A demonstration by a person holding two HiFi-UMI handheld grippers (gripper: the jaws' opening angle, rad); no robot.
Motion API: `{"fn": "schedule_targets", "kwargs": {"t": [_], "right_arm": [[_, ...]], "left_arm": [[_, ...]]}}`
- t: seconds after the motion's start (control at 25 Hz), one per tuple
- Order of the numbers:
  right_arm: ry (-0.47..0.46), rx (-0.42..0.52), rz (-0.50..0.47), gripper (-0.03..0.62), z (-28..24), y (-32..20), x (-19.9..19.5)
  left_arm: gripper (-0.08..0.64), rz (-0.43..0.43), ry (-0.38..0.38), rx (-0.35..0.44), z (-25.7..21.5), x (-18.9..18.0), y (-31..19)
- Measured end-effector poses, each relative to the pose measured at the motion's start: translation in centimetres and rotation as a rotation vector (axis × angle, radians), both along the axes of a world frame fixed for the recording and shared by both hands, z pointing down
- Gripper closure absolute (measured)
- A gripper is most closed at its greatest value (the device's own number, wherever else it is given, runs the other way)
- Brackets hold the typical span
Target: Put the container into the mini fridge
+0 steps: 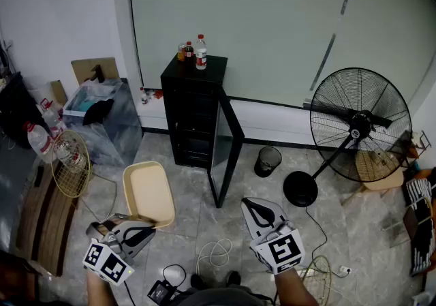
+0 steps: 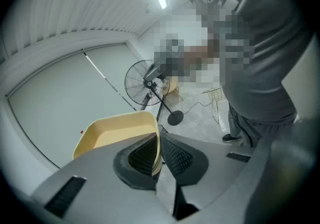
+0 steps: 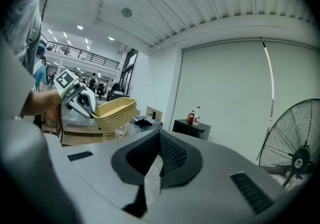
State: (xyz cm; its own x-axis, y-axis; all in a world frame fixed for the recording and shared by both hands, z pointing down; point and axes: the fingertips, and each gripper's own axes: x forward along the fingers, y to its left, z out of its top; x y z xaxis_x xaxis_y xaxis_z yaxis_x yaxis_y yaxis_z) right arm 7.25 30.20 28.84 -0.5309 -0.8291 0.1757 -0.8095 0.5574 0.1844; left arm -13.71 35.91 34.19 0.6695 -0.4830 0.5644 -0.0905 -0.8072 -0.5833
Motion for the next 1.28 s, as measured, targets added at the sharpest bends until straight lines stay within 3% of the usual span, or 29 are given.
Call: {"fn": "schedule_targets", "kwargs": {"t": [0.36, 0.68, 0.92, 1.28], "right_arm": [[0.011, -0.008, 0.017, 0.566, 0.2, -0.1, -1.3], [-0.036, 0.007, 0.007, 0.566, 0.5, -1.7, -1.5], [-0.043, 0.029, -0.019, 0.565, 0.8, -6.4, -0.5], [-0.064, -0.011, -0.157, 0.566, 2.2, -14.4, 0.4]], "left_arm": [[0.525, 0.011, 0.007, 0.001, -0.1, -1.5, 0.0], [0.525, 0.012, 0.008, -0.020, 1.4, -0.9, -1.5], [0.525, -0.013, -0.023, -0.050, 2.3, 0.8, -5.4], [0.523, -0.087, -0.066, -0.067, 2.2, 4.3, -12.4]]}}
